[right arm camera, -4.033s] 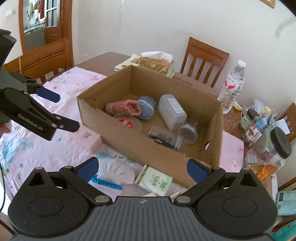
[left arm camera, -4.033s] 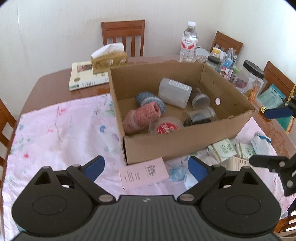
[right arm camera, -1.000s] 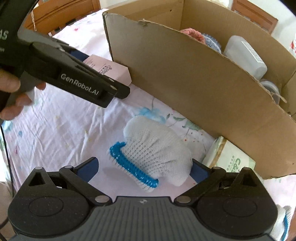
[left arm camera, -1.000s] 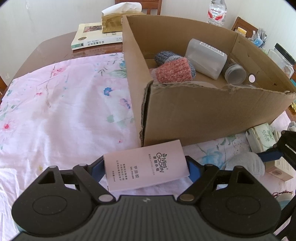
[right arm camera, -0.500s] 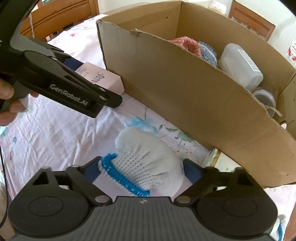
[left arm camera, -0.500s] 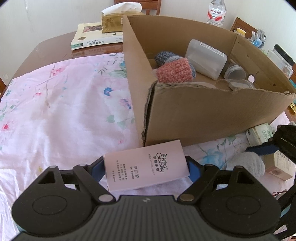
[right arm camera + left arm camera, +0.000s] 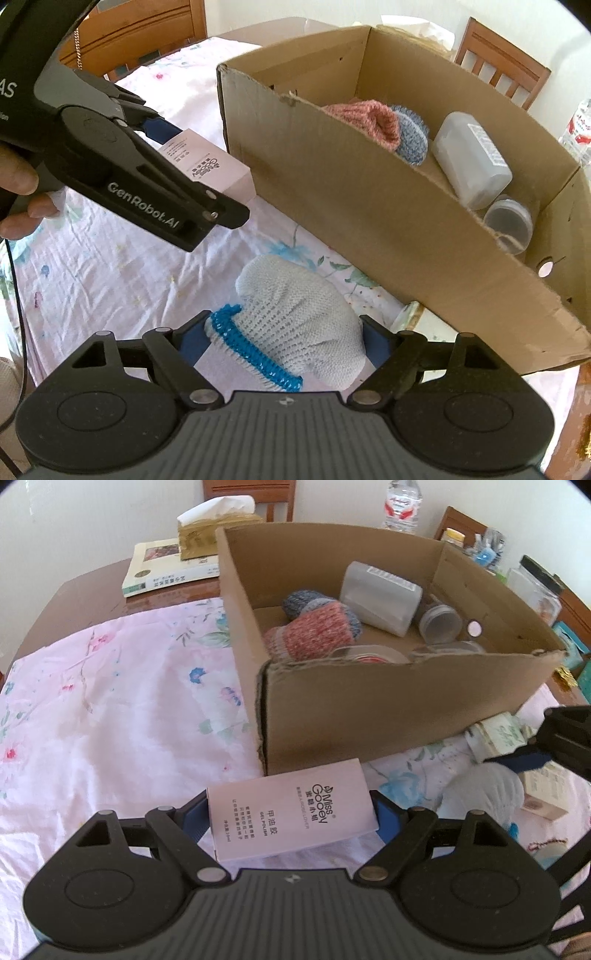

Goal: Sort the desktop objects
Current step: 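Grasp the pink cosmetic box with the left gripper while the right grasps the blue-cuffed glove, then carry the pink box and glove into the cardboard box and open both grippers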

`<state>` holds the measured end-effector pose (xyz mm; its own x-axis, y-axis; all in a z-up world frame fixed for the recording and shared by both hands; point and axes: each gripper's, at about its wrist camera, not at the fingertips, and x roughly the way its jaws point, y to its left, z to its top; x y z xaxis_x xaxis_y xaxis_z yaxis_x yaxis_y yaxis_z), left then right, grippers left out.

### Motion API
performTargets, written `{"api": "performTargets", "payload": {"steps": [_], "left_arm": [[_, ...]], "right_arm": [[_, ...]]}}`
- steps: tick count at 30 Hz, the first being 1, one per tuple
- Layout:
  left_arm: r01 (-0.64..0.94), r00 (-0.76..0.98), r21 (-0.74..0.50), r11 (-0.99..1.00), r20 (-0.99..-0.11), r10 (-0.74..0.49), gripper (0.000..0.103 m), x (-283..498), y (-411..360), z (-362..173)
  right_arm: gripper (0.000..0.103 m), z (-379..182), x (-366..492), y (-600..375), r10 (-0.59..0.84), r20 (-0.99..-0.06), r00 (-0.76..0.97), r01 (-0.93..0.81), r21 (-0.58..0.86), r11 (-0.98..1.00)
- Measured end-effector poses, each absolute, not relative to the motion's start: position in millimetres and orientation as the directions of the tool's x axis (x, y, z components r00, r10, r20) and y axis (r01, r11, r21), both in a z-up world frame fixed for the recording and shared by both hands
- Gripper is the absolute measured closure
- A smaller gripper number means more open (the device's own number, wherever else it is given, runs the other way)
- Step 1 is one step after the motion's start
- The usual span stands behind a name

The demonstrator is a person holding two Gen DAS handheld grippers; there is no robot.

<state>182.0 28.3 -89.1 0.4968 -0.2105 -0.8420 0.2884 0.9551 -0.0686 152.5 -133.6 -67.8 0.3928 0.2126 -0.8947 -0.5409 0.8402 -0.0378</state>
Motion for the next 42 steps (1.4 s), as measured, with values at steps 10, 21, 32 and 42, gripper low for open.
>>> {"api": "performTargets", "payload": {"steps": [10, 21, 32, 42], "left_arm": [[0.375, 0.508, -0.057, 0.925, -0.822, -0.257, 0.017, 160.4, 18.1, -55.2], [0.436, 0.541, -0.058, 0.898, -0.78, -0.313, 0.017, 143.6, 3.8, -12.3], [0.486, 0.576, -0.019, 0.874, -0.745, -0.337, 0.017, 152.9, -12.8, 20.3], [0.514, 0.598, -0.007, 0.858, -0.713, -0.365, 0.017, 183.1, -24.7, 38.5]], "right_arm": [[0.017, -37.4, 142.1, -135.4, 0.237, -0.876, 0.419, -0.554, -0.04, 0.832], [0.017, -3.7, 135.4, -149.1, 0.255, -0.834, 0.49, -0.551, -0.07, 0.831], [0.017, 25.9, 137.2, -172.0, 0.237, -0.788, 0.568, -0.507, -0.109, 0.855], [0.017, 41.6, 154.4, -187.4, 0.2, -0.757, 0.623, -0.47, -0.157, 0.869]]}}
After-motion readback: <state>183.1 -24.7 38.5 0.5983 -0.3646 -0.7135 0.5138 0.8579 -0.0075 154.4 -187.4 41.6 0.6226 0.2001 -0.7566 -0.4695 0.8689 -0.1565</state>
